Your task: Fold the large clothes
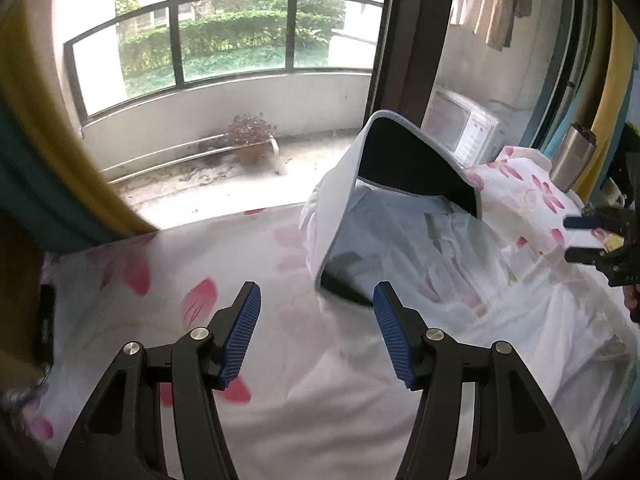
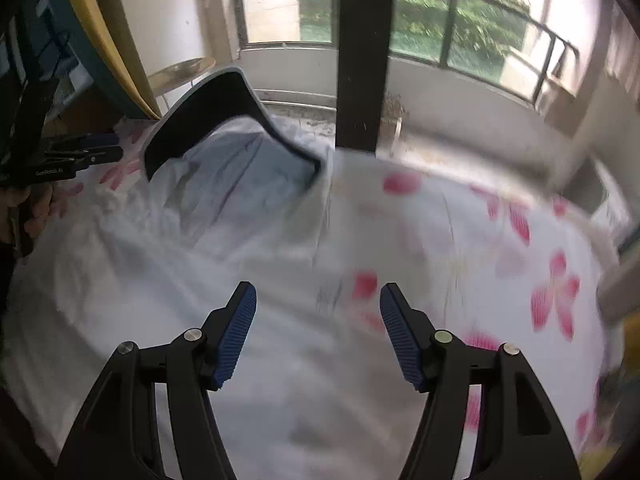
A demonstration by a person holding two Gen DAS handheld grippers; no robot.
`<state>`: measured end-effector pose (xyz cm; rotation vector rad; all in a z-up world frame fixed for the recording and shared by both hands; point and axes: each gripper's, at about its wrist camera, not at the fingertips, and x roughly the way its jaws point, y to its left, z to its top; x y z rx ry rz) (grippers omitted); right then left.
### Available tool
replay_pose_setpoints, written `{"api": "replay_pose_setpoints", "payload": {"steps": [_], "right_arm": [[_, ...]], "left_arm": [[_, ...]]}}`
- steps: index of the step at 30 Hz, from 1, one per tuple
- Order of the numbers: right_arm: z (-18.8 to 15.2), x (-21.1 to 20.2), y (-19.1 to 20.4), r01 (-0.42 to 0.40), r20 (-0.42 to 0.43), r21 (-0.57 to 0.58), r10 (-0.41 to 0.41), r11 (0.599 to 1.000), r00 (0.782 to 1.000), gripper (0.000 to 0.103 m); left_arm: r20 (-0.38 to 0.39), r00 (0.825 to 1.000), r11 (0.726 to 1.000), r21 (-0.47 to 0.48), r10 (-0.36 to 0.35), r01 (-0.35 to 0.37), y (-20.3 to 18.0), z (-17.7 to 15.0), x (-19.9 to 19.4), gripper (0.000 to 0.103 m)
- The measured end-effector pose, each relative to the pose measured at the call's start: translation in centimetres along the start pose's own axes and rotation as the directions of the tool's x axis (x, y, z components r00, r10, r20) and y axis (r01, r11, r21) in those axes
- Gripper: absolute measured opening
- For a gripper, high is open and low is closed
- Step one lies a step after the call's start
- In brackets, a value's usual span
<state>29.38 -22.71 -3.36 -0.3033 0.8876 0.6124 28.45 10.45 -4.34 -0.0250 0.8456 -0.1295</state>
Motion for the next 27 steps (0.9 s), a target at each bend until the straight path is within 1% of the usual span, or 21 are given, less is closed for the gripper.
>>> {"api": "replay_pose_setpoints", "payload": {"steps": [2,3,6,7,10,11,12,14,15,17,19,22,24,27], "right_arm": [[1.6,1.5,0.2,0.000,0.010,-0.033,0.001,0.999,1.000,0.065],[2.4,2.7,0.1,-0.011,0.010,-0.051,0.012,0.999,1.000,0.065],[4.7,6.2,0.0,0.012,0.004,-0.091,-0.012,0.996,1.000,0.065],[5.4,7.3,0.2,0.012,0.004,-0.121,-0.012,0.993,1.000,0.064],[7.1,9.1,0.4,0.011,0.018,-0.162,-0.008,0.987,1.000,0.064],[7.5,9.6,0.4,0.000,0.025,-0.168,0.004,0.986,1.000,0.061],[7.9,10.2,0.3,-0.012,0.025,-0.177,0.017,0.984,1.000,0.054],[8.1,11.5,0.4,-0.017,0.005,-0.217,0.018,0.976,1.000,0.005],[7.9,12.0,0.4,-0.003,0.003,-0.239,0.003,0.971,1.000,0.005],[7.3,11.5,-0.2,-0.006,0.022,-0.240,0.012,0.971,1.000,0.005],[6.4,10.2,-0.9,0.031,0.039,-0.223,-0.023,0.974,0.999,0.005],[4.8,7.8,-1.2,0.079,0.050,-0.220,-0.070,0.972,0.996,0.005],[3.4,6.5,-1.1,0.101,0.045,-0.228,-0.093,0.968,0.995,0.005],[1.8,6.0,-1.4,0.084,0.018,-0.203,-0.082,0.976,0.996,0.005]], "left_arm": [[-0.035,0.999,1.000,-0.020,0.000,-0.001,0.3,0.4,1.8,0.062],[-0.055,0.998,0.999,-0.033,-0.011,0.009,0.4,0.5,2.5,0.062],[-0.060,0.997,0.998,-0.042,-0.040,0.038,0.4,0.8,3.6,0.062],[-0.059,0.998,0.999,-0.041,-0.038,0.036,0.5,0.8,3.9,0.062],[-0.078,0.997,0.998,-0.054,-0.019,0.015,1.2,0.7,4.9,0.062],[-0.091,0.996,0.998,-0.066,-0.008,0.002,1.7,0.5,5.4,0.062],[-0.100,0.995,0.997,-0.075,-0.005,-0.002,2.1,0.4,5.6,0.062],[-0.118,0.993,0.995,-0.104,-0.020,0.008,2.8,0.0,6.0,0.062],[-0.125,0.992,0.994,-0.112,-0.023,0.009,2.9,-0.1,6.0,0.062],[-0.118,0.993,0.996,-0.089,-0.017,0.006,2.7,-0.1,5.5,0.062],[-0.116,0.993,0.998,-0.060,0.000,-0.007,2.7,0.0,5.1,0.062],[-0.119,0.993,0.998,-0.057,-0.001,-0.006,3.1,0.1,5.1,0.062],[-0.118,0.992,0.998,-0.065,-0.031,0.024,3.3,0.3,5.0,0.062],[-0.102,0.993,0.997,-0.043,-0.062,0.058,2.7,0.5,4.1,0.062]]}}
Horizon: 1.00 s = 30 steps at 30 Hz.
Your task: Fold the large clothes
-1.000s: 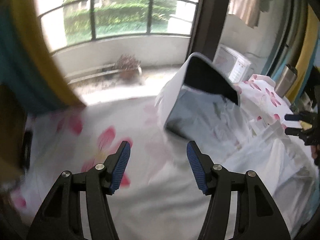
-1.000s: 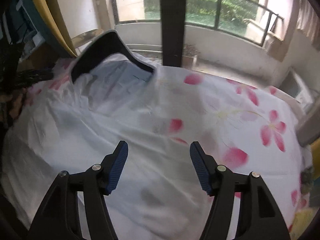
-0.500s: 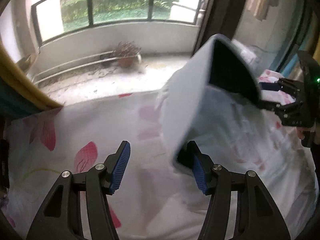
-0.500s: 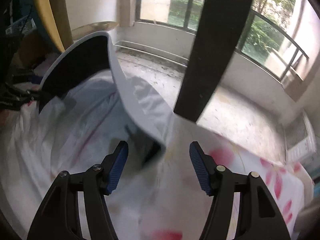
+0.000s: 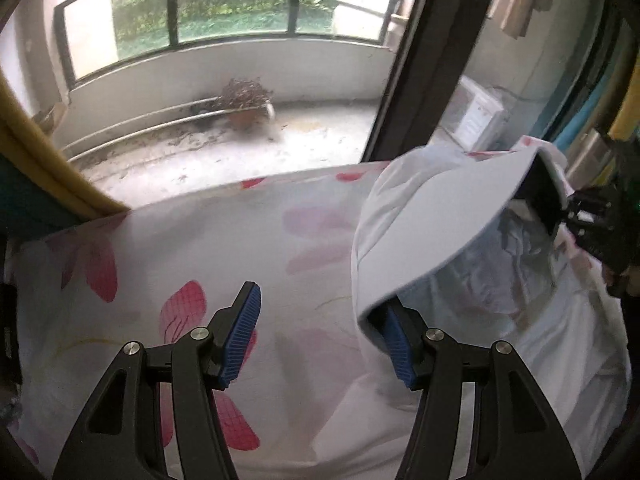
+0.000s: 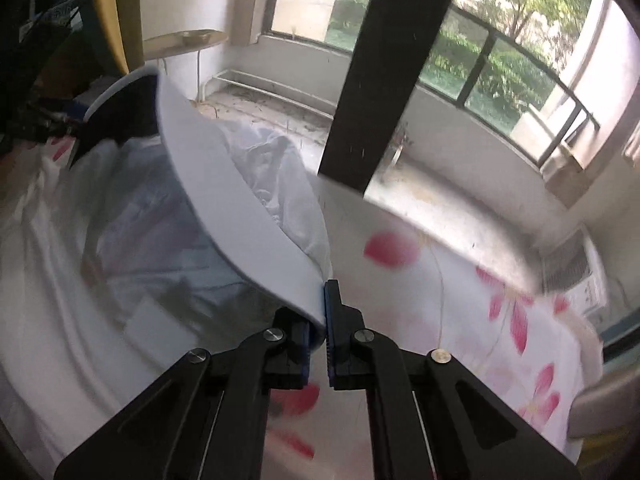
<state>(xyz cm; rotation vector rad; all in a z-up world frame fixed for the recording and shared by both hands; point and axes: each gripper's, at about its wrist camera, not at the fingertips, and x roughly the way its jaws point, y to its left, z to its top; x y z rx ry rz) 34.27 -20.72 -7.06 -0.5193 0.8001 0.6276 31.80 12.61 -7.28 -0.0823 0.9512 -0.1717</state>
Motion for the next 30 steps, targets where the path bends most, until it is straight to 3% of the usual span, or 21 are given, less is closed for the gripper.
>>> {"api": "replay_pose_setpoints", "payload": {"steps": [7,9,11,12,16,20,22,26,30], "right_arm": [[-1.9,-1.1,0.4,-0.063,-0.001,0.072,0.063,0.995,0.998,0.012],[-1.6,-1.6,0.6,-0.094,0.008,0.067,0.093,0.993,0.996,0.027],[-1.4,-2.3,0.7,-0.132,0.016,0.062,0.131,0.989,0.991,0.063],[-1.2,-2.7,0.8,-0.156,0.022,0.061,0.155,0.986,0.988,0.067],[0.4,-4.2,0.3,-0.190,0.066,0.077,0.185,0.979,0.981,0.068],[2.8,-5.1,-1.6,-0.157,0.111,0.113,0.145,0.981,0.983,0.068],[3.8,-4.6,-2.7,-0.144,0.112,0.145,0.129,0.979,0.985,0.068],[4.2,-1.8,-3.5,-0.166,0.064,0.198,0.156,0.966,0.986,0.068],[2.5,1.6,-1.6,-0.232,-0.057,0.171,0.245,0.958,0.968,0.068]], "left_arm": [[0.076,0.995,0.994,0.095,-0.065,0.057,-2.4,1.1,-5.1,0.062],[0.120,0.989,0.992,0.105,-0.089,0.076,-2.8,1.9,-6.5,0.062],[0.140,0.986,0.992,0.100,-0.092,0.078,-2.8,2.8,-6.7,0.062],[0.139,0.986,0.993,0.094,-0.086,0.074,-2.8,3.4,-6.1,0.062],[0.114,0.985,0.990,0.054,-0.132,0.127,-2.9,5.0,-3.7,0.062],[0.155,0.970,0.982,0.006,-0.186,0.187,-3.3,5.9,-2.4,0.062],[0.141,0.972,0.982,-0.005,-0.188,0.190,-3.3,6.2,-1.1,0.062],[0.048,0.986,0.986,-0.027,-0.162,0.164,-2.6,5.4,2.1,0.062],[-0.017,0.986,0.986,-0.005,-0.165,0.164,-2.2,3.5,3.3,0.062]]}}
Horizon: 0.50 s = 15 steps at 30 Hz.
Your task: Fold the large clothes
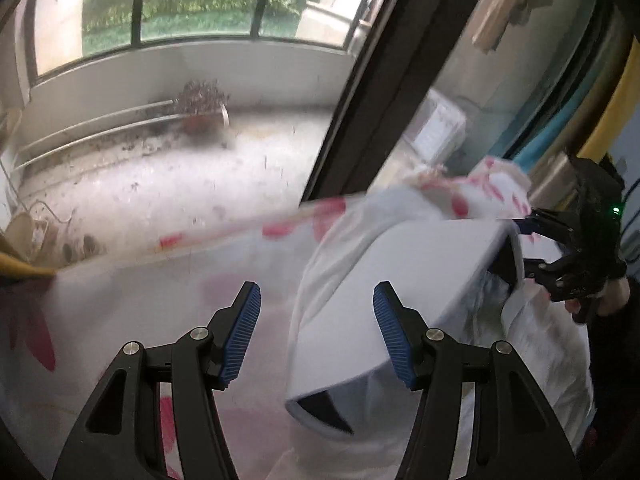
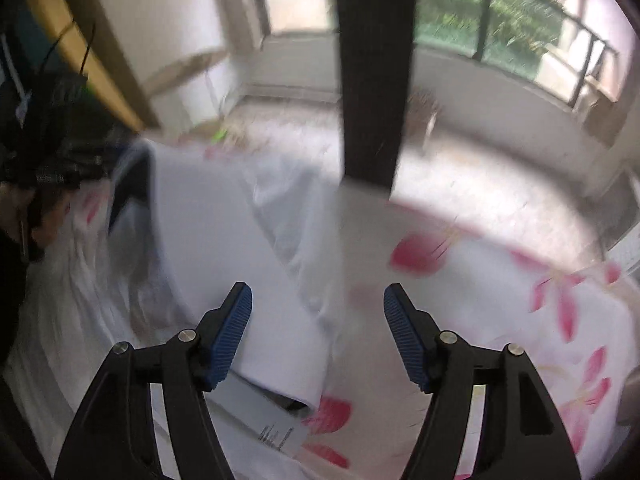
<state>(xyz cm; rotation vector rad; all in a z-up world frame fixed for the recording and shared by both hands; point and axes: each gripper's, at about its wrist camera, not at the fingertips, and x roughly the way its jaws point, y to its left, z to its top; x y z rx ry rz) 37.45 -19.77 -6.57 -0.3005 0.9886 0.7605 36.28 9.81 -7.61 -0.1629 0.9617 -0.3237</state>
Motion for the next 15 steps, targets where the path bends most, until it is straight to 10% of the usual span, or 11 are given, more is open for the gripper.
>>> {"api": "replay_pose_setpoints", "payload": {"steps": [10,13,15], "right_arm": [[-2.8,1.3,2.5,-0.016,-0.020,-0.068,0.015,0.998,1.000,0.081],[-3.0,0.7,2.9,-0.042,-0.005,-0.100,0.041,0.994,0.999,0.034],[-3.0,0.4,3.1,-0.029,0.008,-0.115,0.030,0.993,1.000,0.020]], "left_arm": [[-0.083,0.996,0.991,0.129,0.037,-0.026,-0.3,-3.5,0.1,0.063],[-0.080,0.996,0.988,0.149,0.043,-0.030,-0.5,-3.6,0.0,0.063],[-0.077,0.995,0.982,0.182,0.070,-0.055,-0.9,-3.8,0.3,0.062]]}}
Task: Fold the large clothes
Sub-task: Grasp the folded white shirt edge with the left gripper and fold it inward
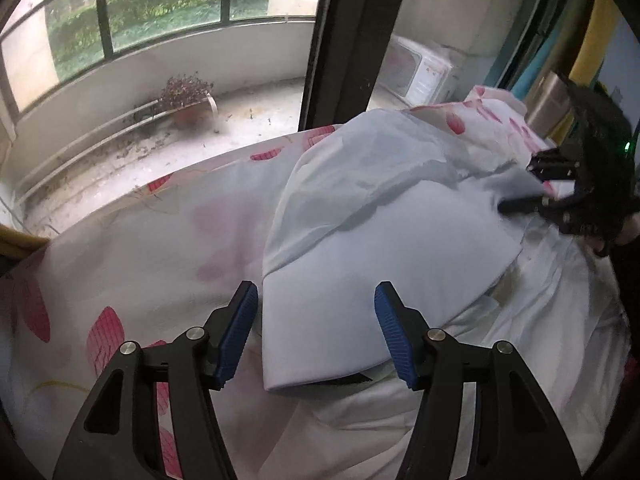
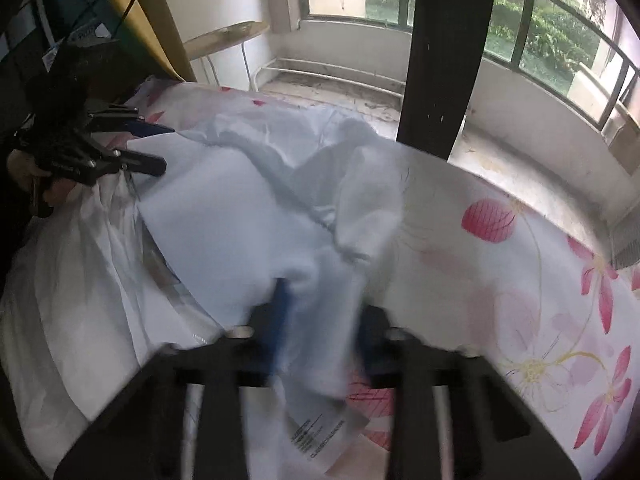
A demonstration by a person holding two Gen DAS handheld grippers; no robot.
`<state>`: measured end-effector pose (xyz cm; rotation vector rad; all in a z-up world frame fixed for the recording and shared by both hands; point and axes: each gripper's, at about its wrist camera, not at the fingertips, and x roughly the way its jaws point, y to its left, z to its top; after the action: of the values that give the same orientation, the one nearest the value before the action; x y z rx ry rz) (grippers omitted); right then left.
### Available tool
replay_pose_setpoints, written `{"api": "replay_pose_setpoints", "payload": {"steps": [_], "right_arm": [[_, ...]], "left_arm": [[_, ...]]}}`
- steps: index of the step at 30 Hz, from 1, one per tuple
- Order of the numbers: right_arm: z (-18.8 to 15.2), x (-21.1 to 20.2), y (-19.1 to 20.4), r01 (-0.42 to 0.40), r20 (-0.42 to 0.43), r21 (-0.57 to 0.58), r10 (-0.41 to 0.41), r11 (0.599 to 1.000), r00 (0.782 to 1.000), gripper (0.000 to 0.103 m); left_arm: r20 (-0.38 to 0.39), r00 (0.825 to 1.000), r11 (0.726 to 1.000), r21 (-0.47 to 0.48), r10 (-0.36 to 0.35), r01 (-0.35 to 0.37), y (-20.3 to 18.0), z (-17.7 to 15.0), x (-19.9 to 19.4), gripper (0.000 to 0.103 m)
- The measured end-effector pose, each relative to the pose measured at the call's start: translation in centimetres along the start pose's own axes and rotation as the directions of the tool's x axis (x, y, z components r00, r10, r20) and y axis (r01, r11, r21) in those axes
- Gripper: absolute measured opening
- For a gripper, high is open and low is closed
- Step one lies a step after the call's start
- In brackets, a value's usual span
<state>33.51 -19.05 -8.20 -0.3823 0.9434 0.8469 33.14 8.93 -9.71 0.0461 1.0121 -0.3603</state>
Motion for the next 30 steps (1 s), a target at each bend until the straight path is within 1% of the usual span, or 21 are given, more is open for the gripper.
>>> {"api": "replay_pose_setpoints", "payload": {"steps": [2,3,4,6,7,8,9,10,11,12,14,15,18,19,23,26,30], "right_arm": [[0.1,-0.2,0.3,0.013,0.011,-0.027,-0.013,1.000,1.000,0.015],[0.4,-0.3,0.6,0.033,0.027,-0.049,-0.032,0.998,0.999,0.014],[0.6,-0.7,0.8,0.056,0.051,-0.070,-0.052,0.996,0.997,0.013],[1.0,-1.7,0.8,0.106,0.112,-0.100,-0.094,0.989,0.989,0.012],[1.4,-2.3,0.9,0.159,0.152,-0.120,-0.141,0.980,0.978,0.012],[1.6,-2.7,1.0,0.221,0.189,-0.148,-0.192,0.964,0.963,0.012],[1.8,-2.9,1.1,0.252,0.214,-0.171,-0.214,0.953,0.953,0.012],[1.8,-3.1,1.1,0.278,0.242,-0.190,-0.229,0.942,0.943,0.012],[1.7,-3.1,1.3,0.303,0.261,-0.204,-0.246,0.931,0.933,0.012],[1.4,-2.8,1.4,0.336,0.268,-0.222,-0.273,0.915,0.924,0.012],[0.5,-2.1,1.7,0.373,0.256,-0.252,-0.310,0.893,0.915,0.012],[-0.1,-2.0,2.0,0.385,0.259,-0.266,-0.319,0.884,0.912,0.012],[-2.0,-2.4,2.8,0.408,0.281,-0.295,-0.329,0.864,0.901,0.012],[-2.3,-2.6,3.0,0.408,0.290,-0.300,-0.325,0.862,0.900,0.013],[-3.4,-4.0,3.7,0.400,0.328,-0.291,-0.302,0.869,0.895,0.018],[-3.6,-4.9,4.6,0.381,0.344,-0.292,-0.276,0.877,0.898,0.022],[-3.9,-5.0,5.4,0.371,0.339,-0.293,-0.267,0.881,0.902,0.024]], "left_arm": [[-0.001,1.000,0.999,0.041,0.020,-0.020,-1.0,0.2,0.3,0.051],[0.001,1.000,0.999,0.047,0.028,-0.028,-1.2,0.3,0.4,0.039],[0.009,0.999,0.998,0.050,0.035,-0.036,-1.3,0.5,0.2,0.023],[0.047,0.998,0.998,0.053,0.043,-0.046,-1.4,1.4,-0.4,0.013],[0.077,0.996,0.997,0.054,0.052,-0.057,-1.4,1.9,-0.8,0.013],[0.110,0.991,0.995,0.060,0.076,-0.083,-1.5,2.3,-1.2,0.012],[0.135,0.986,0.992,0.069,0.095,-0.105,-1.6,2.5,-1.5,0.012],[0.172,0.978,0.987,0.089,0.118,-0.135,-1.9,2.8,-1.8,0.012],[0.203,0.971,0.985,0.094,0.123,-0.144,-2.1,2.9,-2.1,0.012],[0.216,0.969,0.985,0.096,0.123,-0.146,-2.2,2.8,-2.3,0.012],[0.241,0.962,0.978,0.134,0.127,-0.163,-3.2,2.0,-2.5,0.012],[0.264,0.956,0.975,0.145,0.126,-0.169,-3.6,1.5,-2.8,0.012],[0.317,0.940,0.972,0.155,0.122,-0.179,-4.2,-0.1,-3.9,0.013],[0.325,0.938,0.972,0.154,0.118,-0.176,-4.2,-0.5,-4.2,0.013],[0.371,0.922,0.975,0.140,0.109,-0.172,-4.5,-1.7,-5.6,0.013],[0.381,0.919,0.978,0.131,0.103,-0.164,-5.0,-2.3,-5.9,0.013],[0.405,0.909,0.975,0.144,0.096,-0.168,-6.5,-3.6,-7.3,0.013]]}}
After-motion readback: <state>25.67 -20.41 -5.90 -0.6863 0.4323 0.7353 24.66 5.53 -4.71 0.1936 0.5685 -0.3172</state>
